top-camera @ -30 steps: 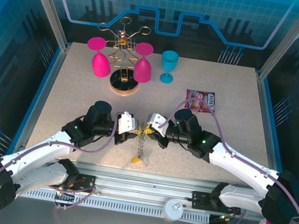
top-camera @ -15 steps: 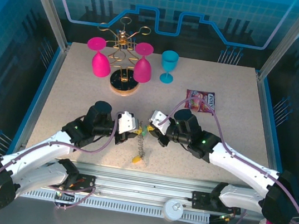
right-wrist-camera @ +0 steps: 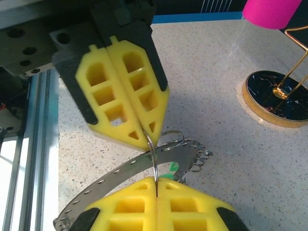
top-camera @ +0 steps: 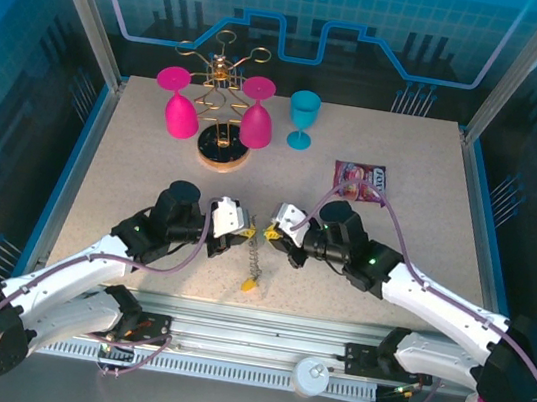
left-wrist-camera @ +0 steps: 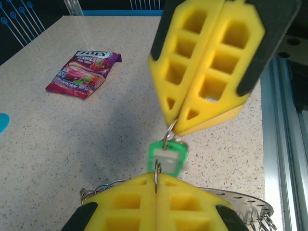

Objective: Put the keys on the keyring

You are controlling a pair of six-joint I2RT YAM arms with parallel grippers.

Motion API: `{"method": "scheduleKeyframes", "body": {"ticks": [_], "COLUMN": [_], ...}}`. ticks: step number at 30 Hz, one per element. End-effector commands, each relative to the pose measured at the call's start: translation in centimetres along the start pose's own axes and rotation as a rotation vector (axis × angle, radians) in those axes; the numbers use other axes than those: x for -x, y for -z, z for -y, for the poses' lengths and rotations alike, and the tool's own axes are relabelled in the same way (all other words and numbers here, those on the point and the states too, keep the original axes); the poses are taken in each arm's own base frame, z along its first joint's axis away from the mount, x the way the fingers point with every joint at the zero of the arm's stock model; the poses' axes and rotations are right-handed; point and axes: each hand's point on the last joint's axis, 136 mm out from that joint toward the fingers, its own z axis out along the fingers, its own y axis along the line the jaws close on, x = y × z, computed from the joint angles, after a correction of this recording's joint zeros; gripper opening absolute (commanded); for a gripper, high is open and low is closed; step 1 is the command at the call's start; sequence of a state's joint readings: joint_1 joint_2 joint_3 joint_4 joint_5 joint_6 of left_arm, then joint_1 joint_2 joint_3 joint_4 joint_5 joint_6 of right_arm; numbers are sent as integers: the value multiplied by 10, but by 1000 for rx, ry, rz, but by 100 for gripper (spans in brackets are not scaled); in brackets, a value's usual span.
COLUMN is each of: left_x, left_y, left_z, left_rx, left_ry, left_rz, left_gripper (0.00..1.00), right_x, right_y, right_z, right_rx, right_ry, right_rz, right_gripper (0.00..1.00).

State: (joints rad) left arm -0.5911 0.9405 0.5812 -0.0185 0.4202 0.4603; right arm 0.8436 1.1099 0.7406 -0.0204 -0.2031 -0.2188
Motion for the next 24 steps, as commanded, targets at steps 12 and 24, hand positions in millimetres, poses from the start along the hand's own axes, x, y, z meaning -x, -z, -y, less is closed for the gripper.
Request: {"method": "scheduleKeyframes", "body": {"ticks": [12,24], "left_x": [22,18], "left_y": [2,0], "left_z": [-5,-4], "left_rx": [-2,-10], "left_ry": [46,52], "left_rz": [24,11], "left_gripper": [0,0], "right_x": [22,29], "right_y": [-5,-9], "right_z": [-4,3], "right_rx": [19,-18], "right_ry": [116,100], "right_rz": [49,71], "right_gripper": [0,0]}}
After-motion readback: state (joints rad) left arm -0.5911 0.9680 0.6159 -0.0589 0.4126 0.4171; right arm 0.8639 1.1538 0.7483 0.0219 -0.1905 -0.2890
